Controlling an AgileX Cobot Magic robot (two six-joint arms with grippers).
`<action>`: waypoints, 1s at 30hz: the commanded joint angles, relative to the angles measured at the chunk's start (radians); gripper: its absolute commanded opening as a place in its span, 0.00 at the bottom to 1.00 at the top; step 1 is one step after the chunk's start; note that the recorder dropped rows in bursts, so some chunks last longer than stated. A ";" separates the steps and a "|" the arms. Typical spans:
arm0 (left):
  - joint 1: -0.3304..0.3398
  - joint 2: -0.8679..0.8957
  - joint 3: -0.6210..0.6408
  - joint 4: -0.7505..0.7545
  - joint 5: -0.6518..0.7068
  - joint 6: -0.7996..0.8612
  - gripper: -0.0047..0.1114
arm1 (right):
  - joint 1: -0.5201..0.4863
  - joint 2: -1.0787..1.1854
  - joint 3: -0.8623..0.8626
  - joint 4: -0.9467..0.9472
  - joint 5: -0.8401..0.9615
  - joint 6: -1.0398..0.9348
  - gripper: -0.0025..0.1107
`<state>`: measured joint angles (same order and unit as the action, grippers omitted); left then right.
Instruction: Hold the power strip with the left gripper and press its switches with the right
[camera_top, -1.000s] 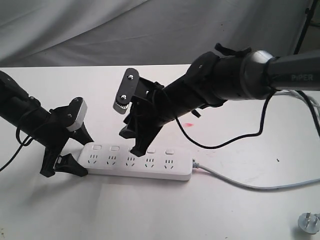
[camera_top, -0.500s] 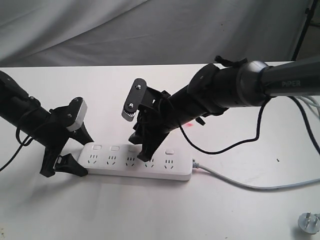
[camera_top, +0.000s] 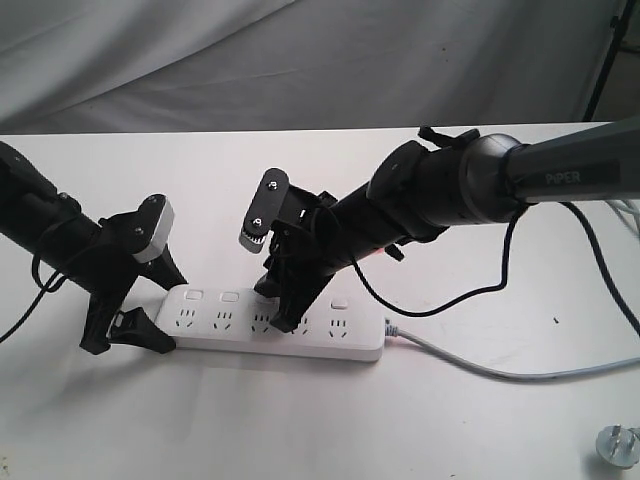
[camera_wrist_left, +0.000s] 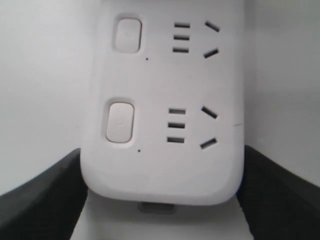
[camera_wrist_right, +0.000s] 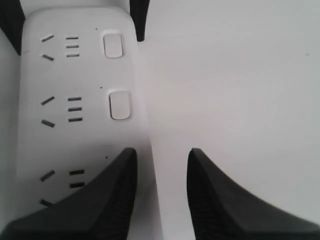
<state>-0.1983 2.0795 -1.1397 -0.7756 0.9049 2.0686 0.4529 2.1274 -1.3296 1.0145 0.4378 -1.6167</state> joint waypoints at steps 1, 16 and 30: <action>-0.005 0.001 -0.005 -0.009 0.014 0.007 0.63 | 0.001 -0.004 0.006 0.009 -0.012 -0.010 0.31; -0.005 0.001 -0.005 -0.009 0.014 0.007 0.63 | 0.002 0.029 0.006 0.001 0.002 -0.011 0.31; -0.005 0.001 -0.005 -0.009 0.014 0.010 0.63 | 0.002 0.076 0.006 -0.041 0.030 -0.024 0.30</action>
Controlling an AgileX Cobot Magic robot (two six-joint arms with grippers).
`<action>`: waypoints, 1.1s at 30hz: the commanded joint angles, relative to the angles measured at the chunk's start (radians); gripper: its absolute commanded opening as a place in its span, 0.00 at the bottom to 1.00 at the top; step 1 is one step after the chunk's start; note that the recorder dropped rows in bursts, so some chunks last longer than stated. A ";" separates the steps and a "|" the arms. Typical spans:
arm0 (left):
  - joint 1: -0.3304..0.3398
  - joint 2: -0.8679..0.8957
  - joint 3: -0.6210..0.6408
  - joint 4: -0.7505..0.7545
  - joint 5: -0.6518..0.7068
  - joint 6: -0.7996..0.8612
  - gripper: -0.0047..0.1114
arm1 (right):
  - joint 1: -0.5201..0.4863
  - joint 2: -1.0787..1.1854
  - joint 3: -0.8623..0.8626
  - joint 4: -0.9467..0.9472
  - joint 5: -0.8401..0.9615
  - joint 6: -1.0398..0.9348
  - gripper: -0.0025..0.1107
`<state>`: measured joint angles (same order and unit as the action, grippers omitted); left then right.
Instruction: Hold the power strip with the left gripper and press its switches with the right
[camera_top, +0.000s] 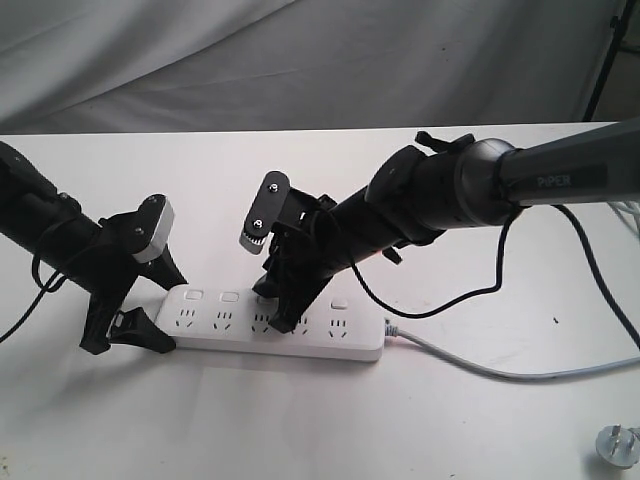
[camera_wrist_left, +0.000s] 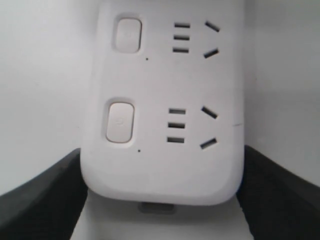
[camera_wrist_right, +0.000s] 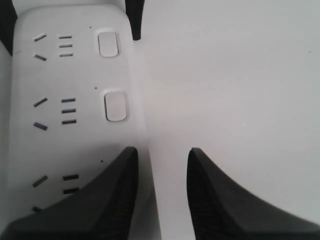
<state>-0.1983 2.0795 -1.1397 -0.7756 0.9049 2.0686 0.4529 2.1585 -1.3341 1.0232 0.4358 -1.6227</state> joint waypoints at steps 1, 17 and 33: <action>-0.005 0.001 -0.005 -0.009 0.014 0.010 0.63 | 0.000 0.045 0.011 -0.051 0.035 -0.018 0.30; -0.005 0.001 -0.005 -0.009 0.014 0.008 0.63 | -0.013 0.004 0.011 -0.006 0.047 -0.026 0.30; -0.005 0.001 -0.005 -0.009 0.014 0.007 0.63 | -0.045 -0.138 0.011 -0.013 0.121 0.005 0.30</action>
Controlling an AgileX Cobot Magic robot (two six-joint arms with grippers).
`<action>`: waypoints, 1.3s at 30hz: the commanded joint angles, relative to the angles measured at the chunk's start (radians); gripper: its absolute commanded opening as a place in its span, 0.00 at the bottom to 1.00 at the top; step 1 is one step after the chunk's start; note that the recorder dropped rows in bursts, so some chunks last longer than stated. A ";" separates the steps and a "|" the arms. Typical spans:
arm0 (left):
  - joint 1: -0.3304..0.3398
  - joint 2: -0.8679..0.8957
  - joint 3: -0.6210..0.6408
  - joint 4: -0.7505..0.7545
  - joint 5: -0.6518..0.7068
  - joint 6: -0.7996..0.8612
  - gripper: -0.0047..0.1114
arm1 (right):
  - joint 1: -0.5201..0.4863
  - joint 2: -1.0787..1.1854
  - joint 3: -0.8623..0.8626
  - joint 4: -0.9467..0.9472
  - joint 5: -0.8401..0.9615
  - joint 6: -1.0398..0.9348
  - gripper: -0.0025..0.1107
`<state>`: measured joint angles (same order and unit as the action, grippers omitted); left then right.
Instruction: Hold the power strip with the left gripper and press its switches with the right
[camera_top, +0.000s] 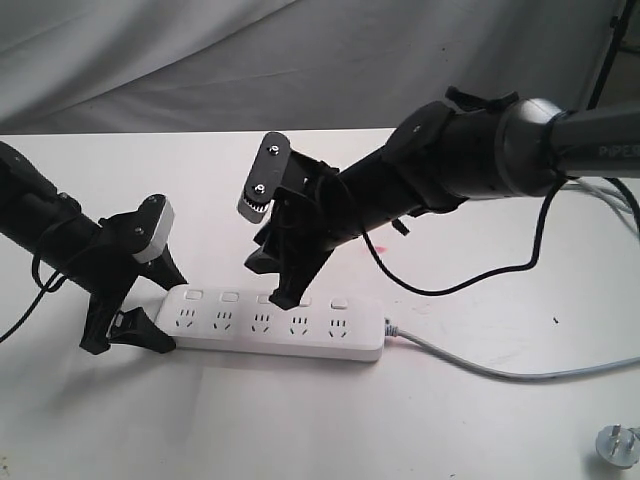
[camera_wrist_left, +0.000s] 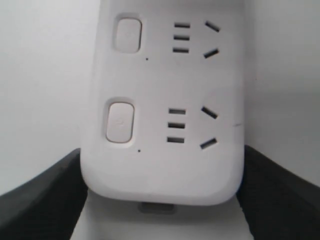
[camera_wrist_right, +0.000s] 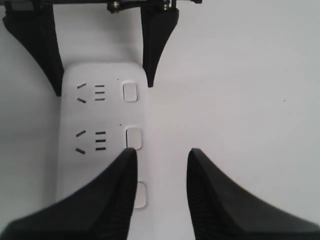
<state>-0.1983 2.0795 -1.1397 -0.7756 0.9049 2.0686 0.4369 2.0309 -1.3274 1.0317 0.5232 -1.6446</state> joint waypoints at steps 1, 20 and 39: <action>-0.005 0.001 -0.005 -0.009 0.014 0.007 0.63 | -0.033 -0.011 0.004 -0.022 0.034 0.029 0.30; -0.005 0.001 -0.005 -0.009 0.014 0.010 0.63 | -0.078 0.008 0.074 -0.058 -0.014 0.027 0.30; -0.005 0.001 -0.005 -0.009 0.014 0.009 0.63 | -0.078 0.035 0.074 -0.061 -0.014 0.027 0.30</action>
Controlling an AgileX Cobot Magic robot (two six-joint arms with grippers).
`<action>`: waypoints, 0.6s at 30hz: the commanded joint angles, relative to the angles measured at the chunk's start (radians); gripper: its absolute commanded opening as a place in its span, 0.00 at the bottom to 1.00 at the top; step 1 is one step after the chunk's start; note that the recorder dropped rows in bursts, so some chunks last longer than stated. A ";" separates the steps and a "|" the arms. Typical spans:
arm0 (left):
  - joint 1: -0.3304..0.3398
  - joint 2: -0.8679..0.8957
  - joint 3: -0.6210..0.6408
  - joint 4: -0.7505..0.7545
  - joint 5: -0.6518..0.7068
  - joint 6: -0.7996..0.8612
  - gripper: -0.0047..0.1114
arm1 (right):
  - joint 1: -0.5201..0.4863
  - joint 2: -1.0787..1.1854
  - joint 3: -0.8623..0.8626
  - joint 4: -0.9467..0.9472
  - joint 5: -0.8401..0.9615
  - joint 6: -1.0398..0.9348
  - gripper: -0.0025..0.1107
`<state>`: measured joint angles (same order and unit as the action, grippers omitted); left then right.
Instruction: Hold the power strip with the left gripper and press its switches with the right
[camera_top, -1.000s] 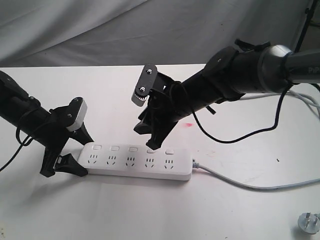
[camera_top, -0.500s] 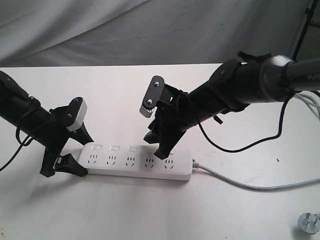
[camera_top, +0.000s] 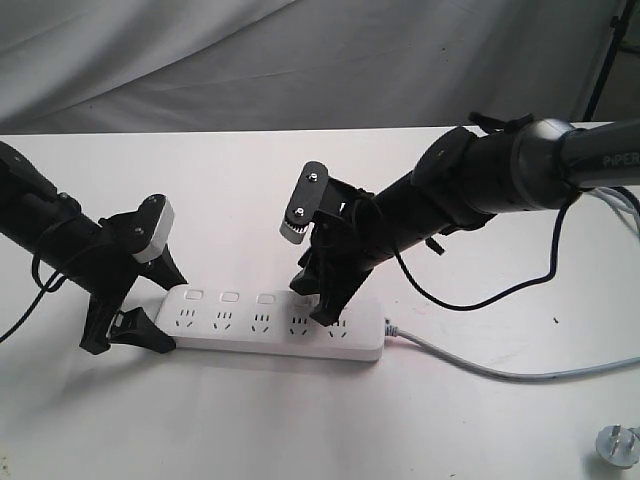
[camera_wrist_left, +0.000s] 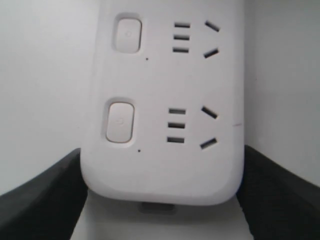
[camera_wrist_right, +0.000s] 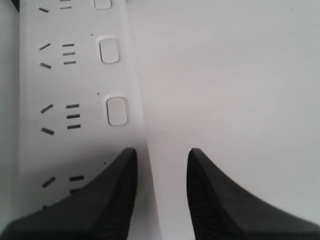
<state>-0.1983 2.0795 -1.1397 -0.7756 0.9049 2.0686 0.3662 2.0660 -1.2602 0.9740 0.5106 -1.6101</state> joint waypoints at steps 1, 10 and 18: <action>-0.005 0.001 -0.005 -0.009 0.014 0.009 0.63 | -0.007 0.002 0.007 -0.003 -0.002 -0.007 0.30; -0.005 0.001 -0.005 -0.009 0.014 0.007 0.63 | -0.007 0.035 0.007 -0.010 -0.002 -0.007 0.30; -0.005 0.001 -0.005 -0.009 0.014 0.010 0.63 | -0.007 0.035 0.007 -0.052 0.005 -0.007 0.30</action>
<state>-0.1983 2.0795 -1.1397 -0.7756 0.9049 2.0686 0.3662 2.0917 -1.2602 0.9611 0.5106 -1.6118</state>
